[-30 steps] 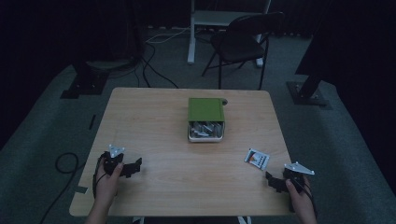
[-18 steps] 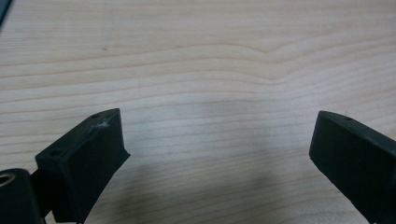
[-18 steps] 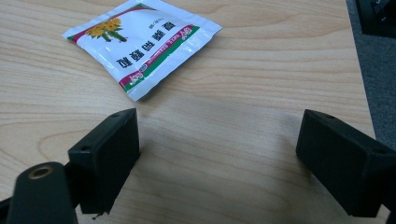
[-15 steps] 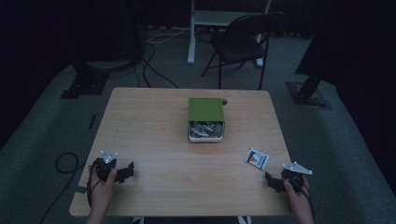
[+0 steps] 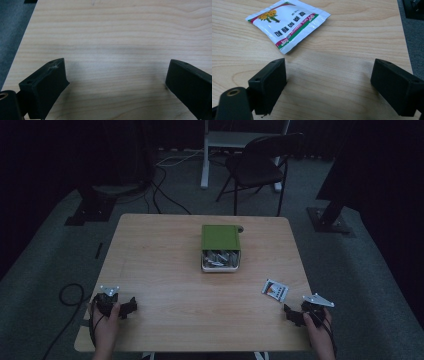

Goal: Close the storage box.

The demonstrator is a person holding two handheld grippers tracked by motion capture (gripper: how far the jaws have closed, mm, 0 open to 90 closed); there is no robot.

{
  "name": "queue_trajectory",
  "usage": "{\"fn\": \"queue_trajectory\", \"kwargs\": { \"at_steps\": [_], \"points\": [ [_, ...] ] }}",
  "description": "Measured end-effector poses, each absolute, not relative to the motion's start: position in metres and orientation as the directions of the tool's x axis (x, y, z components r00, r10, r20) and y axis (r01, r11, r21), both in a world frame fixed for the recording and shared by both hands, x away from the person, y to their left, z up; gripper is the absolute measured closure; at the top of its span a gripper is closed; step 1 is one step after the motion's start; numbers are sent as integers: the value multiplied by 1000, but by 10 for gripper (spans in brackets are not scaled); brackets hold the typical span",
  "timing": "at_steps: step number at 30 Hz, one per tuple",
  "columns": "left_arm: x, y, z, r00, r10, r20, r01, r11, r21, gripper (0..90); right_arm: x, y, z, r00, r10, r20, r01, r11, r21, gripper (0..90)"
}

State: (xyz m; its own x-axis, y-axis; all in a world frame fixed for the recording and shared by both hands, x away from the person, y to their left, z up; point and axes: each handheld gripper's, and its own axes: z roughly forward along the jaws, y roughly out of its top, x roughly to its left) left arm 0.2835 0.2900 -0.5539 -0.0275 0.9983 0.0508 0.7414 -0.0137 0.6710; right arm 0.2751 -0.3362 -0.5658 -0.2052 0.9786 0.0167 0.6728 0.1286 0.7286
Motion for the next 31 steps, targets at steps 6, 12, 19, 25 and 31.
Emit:
{"fn": "queue_trajectory", "kwargs": {
  "at_steps": [6,12,19,25,31],
  "points": [
    [284,293,-556,-48,999,12,746,28,666,35,275,-336,-566,-203,979,17,673,127,729,126],
    [284,292,-559,-37,999,12,723,18,690,29,275,-336,-566,-202,979,17,673,127,729,126],
    [286,291,-560,-15,1000,11,721,3,693,23,275,-336,-566,-202,979,17,673,127,729,126],
    [288,291,-559,8,1000,10,721,-13,692,22,275,-336,-566,-203,979,17,673,127,729,126],
    [289,292,-559,11,1000,11,722,-15,692,22,275,-336,-566,-203,979,17,673,127,729,126]
  ]
}}
